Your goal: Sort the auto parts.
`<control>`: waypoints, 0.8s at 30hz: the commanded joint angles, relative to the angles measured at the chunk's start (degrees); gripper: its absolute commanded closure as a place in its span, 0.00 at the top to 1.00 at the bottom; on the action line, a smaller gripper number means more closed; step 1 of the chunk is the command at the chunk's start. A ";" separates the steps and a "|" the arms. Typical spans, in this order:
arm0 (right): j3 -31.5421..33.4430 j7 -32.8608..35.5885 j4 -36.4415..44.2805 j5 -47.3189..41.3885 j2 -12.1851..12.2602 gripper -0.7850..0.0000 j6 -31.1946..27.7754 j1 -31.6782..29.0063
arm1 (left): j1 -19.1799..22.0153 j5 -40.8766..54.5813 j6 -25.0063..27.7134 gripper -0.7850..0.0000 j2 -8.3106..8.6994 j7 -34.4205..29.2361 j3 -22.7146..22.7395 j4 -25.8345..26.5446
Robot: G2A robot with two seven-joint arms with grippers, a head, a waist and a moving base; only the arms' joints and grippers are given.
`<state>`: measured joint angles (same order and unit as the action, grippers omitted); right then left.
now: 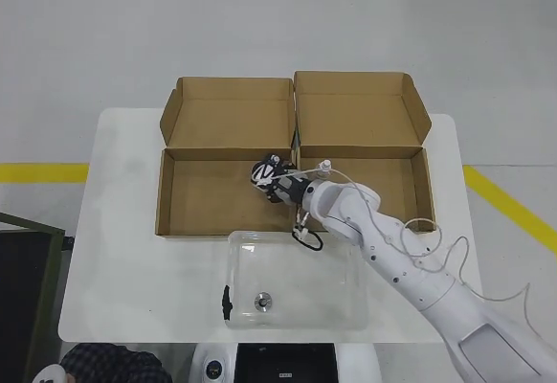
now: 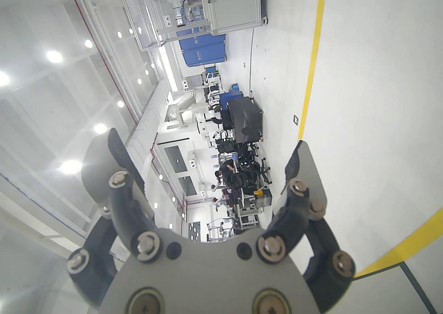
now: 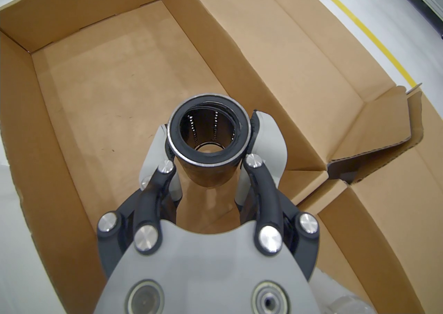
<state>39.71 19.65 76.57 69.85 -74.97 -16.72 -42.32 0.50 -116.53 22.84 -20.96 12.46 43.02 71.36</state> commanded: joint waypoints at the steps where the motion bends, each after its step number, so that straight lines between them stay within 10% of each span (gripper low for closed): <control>1: -0.12 0.08 -0.53 0.24 -0.27 0.31 -0.06 0.16 | 0.00 0.00 0.00 1.00 0.00 0.00 0.00 0.00; 14: 0.35 0.60 -2.57 1.33 -1.38 0.50 -1.41 0.11 | 0.00 0.00 0.00 1.00 0.00 0.00 0.00 0.00; 17: 0.59 0.76 -2.67 1.59 -1.54 0.70 -1.67 -0.09 | 0.00 0.00 0.00 1.00 0.00 0.00 0.00 0.00; 24: 1.97 0.35 -0.51 2.67 -1.51 0.82 -2.38 -1.08 | 0.00 0.00 0.00 1.00 0.00 0.00 0.00 0.00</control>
<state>41.35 20.17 75.28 72.18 -76.55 -18.97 -43.18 0.50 -116.53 22.84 -20.96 12.46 43.02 71.36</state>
